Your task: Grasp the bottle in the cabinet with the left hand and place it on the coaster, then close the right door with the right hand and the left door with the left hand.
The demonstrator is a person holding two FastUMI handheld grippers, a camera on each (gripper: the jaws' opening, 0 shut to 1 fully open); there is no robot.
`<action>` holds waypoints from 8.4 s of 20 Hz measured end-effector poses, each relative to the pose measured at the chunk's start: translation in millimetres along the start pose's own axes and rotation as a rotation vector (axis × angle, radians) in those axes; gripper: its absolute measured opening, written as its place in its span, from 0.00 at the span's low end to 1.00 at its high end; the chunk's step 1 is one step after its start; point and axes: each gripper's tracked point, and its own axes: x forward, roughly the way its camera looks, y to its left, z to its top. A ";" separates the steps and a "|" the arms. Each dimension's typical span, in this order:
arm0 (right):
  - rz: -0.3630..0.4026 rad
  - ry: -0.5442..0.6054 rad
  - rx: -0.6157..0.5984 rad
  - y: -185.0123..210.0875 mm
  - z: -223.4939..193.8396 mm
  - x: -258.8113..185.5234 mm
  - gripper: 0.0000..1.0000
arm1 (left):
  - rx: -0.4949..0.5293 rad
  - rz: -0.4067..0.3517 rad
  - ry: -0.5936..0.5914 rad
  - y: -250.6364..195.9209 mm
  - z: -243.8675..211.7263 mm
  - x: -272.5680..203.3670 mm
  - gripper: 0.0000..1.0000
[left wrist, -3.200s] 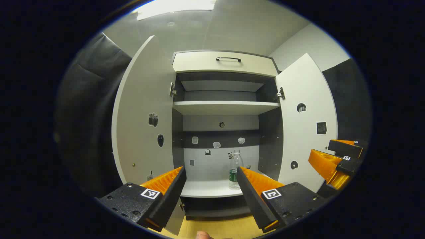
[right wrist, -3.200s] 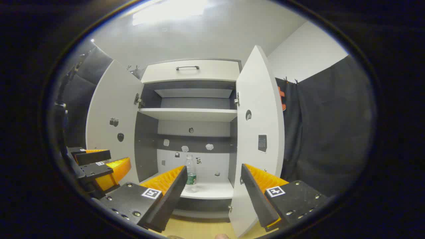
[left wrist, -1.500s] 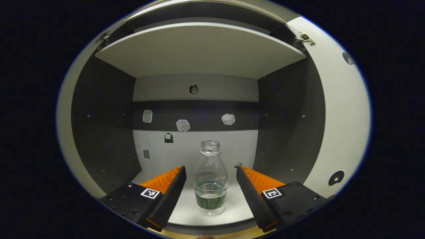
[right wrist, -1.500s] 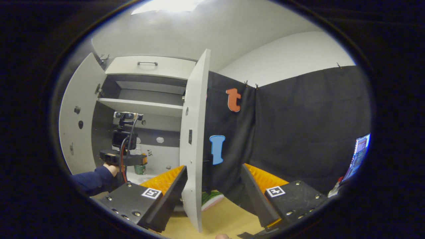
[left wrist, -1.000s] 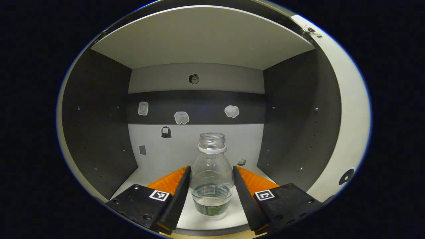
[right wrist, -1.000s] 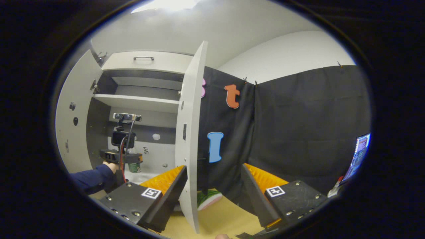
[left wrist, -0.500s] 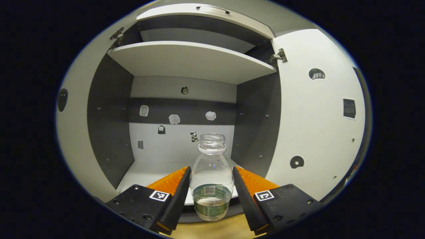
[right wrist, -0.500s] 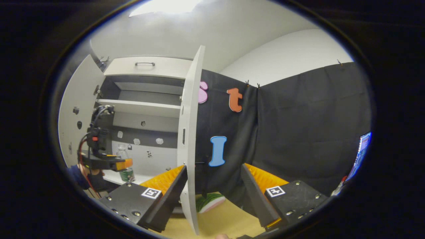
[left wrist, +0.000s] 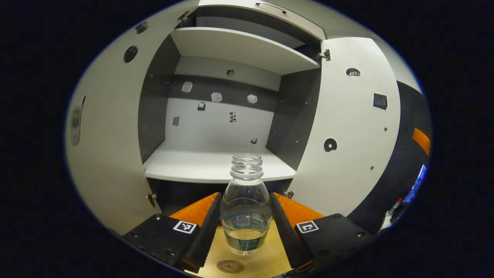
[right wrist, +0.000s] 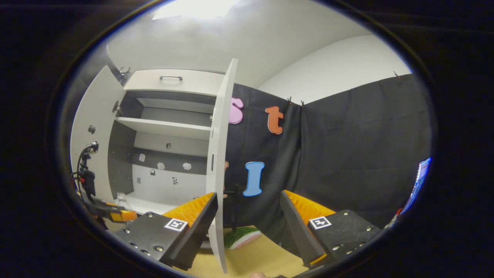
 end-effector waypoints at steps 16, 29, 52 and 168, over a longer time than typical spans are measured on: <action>-0.042 -0.030 0.000 -19.3 8.7 4.5 0.99 | -0.058 0.078 0.224 61.4 -203.4 8.5 0.80; -0.071 -0.026 -0.012 -37.6 13.0 -4.3 0.99 | -0.024 0.089 0.123 61.1 -223.5 33.6 0.80; -0.012 0.009 0.003 -17.8 -10.9 7.7 0.97 | 0.066 0.038 0.198 43.9 -238.7 -15.3 0.82; 0.483 0.091 0.169 267.4 -51.5 97.9 0.92 | -0.078 0.566 -0.255 227.2 29.7 -187.9 0.96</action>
